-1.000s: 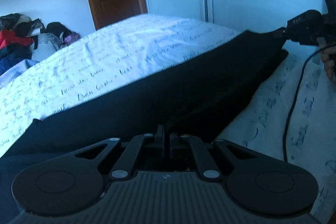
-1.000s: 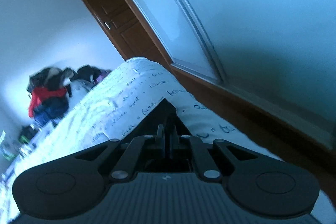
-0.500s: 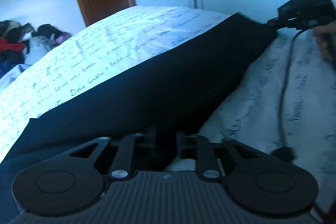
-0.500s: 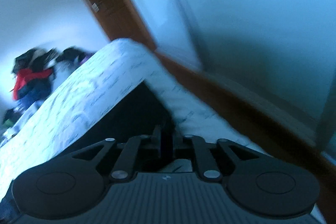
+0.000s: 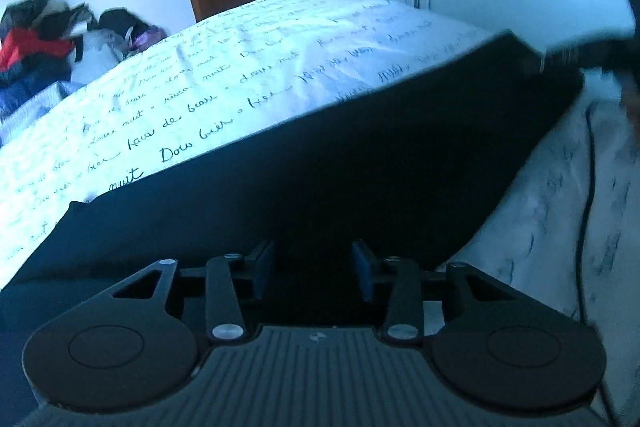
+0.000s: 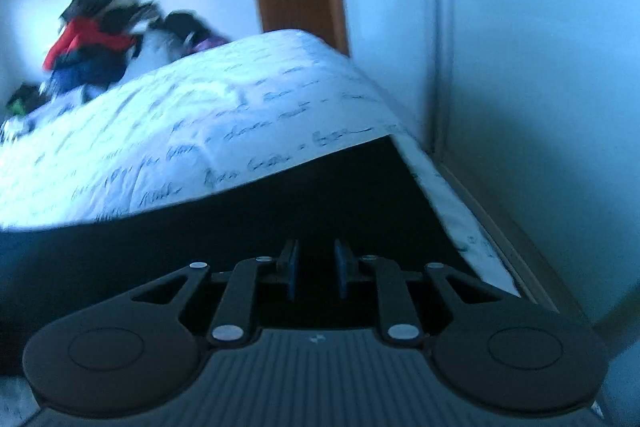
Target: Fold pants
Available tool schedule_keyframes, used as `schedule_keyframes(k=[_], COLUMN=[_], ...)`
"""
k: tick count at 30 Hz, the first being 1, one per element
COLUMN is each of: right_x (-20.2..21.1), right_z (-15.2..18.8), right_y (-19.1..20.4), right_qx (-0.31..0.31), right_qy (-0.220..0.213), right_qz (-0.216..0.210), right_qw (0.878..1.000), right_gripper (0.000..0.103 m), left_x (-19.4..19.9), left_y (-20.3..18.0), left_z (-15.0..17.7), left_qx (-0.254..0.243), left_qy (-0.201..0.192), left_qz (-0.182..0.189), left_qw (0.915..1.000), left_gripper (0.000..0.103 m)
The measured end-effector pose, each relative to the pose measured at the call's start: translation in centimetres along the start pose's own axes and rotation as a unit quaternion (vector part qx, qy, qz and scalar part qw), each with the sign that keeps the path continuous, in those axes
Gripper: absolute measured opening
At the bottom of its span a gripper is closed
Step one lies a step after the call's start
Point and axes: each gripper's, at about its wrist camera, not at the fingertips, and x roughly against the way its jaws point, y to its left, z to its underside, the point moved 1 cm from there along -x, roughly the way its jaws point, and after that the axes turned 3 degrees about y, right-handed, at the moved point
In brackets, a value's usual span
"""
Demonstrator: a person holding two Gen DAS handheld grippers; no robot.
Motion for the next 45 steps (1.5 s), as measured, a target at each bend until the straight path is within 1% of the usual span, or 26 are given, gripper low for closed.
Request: schedule_keyframes(k=[2,4,5,6,7,9,10,11,12,13,14,15,16,19,21,23,25,28,30,34,37,38,40,42,44,45], right_x=[1.5,2.9,3.2,3.2,2.9,1.9,2.2,2.9,3.9,4.7,5.6,6.4,6.7,6.6,5.9,5.8,5.4,4.6,3.0,0.6,-0.6,-0.8,-1.4,-2.2,-2.7,-2.7], right_z=[0.1,0.5,0.7,1.1,1.6,2.3,2.6,2.6,2.7,2.7,2.7,2.8,2.9,3.2,3.7,4.6,4.7,4.4,4.2,3.9,2.9,2.7,2.4,2.4,2.8,3.0], right_y=[0.4,1.4,1.7,2.3,2.8,3.4,3.1,2.5,1.7,0.9,-0.2,-1.1,-1.8,-3.4,-4.2,-4.6,-5.0,-5.3,-5.7,-7.1,-7.5,-7.5,-7.8,-8.3,-9.3,-9.5], right_qx=[0.002,0.027,0.041,0.057,0.074,0.103,0.095,0.077,0.048,0.020,-0.014,-0.042,-0.060,-0.099,-0.131,-0.158,-0.177,-0.209,-0.244,-0.315,-0.324,-0.327,-0.334,-0.351,-0.379,-0.386], right_qy=[-0.023,-0.029,-0.022,-0.012,0.003,0.029,0.020,0.007,-0.010,-0.023,-0.034,-0.041,-0.044,-0.018,0.006,0.014,0.013,-0.005,-0.018,-0.057,-0.065,-0.067,-0.067,-0.064,-0.061,-0.062], right_qz=[0.004,-0.027,-0.046,-0.059,-0.061,-0.031,-0.017,-0.012,-0.012,-0.013,-0.013,-0.015,-0.021,-0.045,-0.067,-0.084,-0.094,-0.112,-0.121,-0.139,-0.137,-0.135,-0.131,-0.130,-0.140,-0.146], right_qw=[1.000,0.999,0.998,0.997,0.995,0.994,0.995,0.997,0.999,0.999,0.999,0.998,0.997,0.994,0.989,0.984,0.980,0.972,0.962,0.937,0.934,0.933,0.931,0.925,0.913,0.909], right_gripper=[0.019,0.019,0.021,0.025,0.026,0.027,0.027,0.028,0.033,0.039,0.058,0.071,0.071,0.071,0.071,0.071,0.071,0.071,0.071,0.068,0.065,0.061,0.048,0.022,0.010,0.008], left_x=[0.8,1.2,1.1,0.7,0.2,-0.4,-0.1,0.3,0.8,1.3,1.7,1.8,1.7,0.6,-0.2,-0.9,-1.3,-0.9,-0.6,-0.7,-1.0,-1.0,-1.2,-1.3,-1.6,-1.9], left_y=[-0.4,-0.5,-0.6,-0.8,-1.2,-1.5,-1.5,-1.4,-1.3,-1.2,-1.0,-0.8,-0.7,-0.7,-0.8,-1.3,-1.6,-1.7,-1.6,-1.4,-1.4,-1.4,-1.4,-1.3,-1.1,-1.0], left_z=[-0.1,-0.7,-0.8,-0.9,-1.0,-1.1,-1.0,-1.1,-1.3,-1.6,-1.9,-2.2,-2.4,-3.0,-3.0,-3.0,-2.8,-2.7,-2.8,-3.3,-3.7,-3.9,-4.2,-4.5,-4.8,-4.9], left_qx=[-0.006,0.004,0.007,0.006,0.001,0.000,0.005,0.010,0.015,0.022,0.027,0.034,0.040,0.056,0.064,0.059,0.051,0.049,0.050,0.057,0.064,0.068,0.076,0.088,0.101,0.109], left_qy=[-0.016,-0.032,-0.036,-0.034,-0.027,-0.015,-0.021,-0.031,-0.044,-0.056,-0.067,-0.077,-0.081,-0.050,-0.038,-0.023,-0.017,-0.028,-0.033,-0.030,-0.028,-0.028,-0.027,-0.025,-0.017,-0.009], left_qz=[0.006,0.012,0.011,0.008,0.005,-0.002,-0.003,-0.001,0.001,0.000,-0.004,-0.009,-0.014,-0.019,-0.009,-0.005,-0.005,-0.005,-0.010,-0.009,0.001,0.005,0.017,0.032,0.047,0.053], left_qw=[0.9998,0.9994,0.9993,0.9994,0.9996,0.9999,0.9998,0.9995,0.9989,0.9982,0.9973,0.9964,0.9959,0.9970,0.9972,0.9980,0.9986,0.9984,0.9981,0.9979,0.9976,0.9973,0.9966,0.9953,0.9936,0.9926], left_gripper=[0.050,0.056,0.060,0.062,0.061,0.059,0.059,0.059,0.060,0.065,0.071,0.075,0.081,0.079,0.078,0.078,0.077,0.077,0.077,0.078,0.078,0.078,0.078,0.079,0.079,0.079])
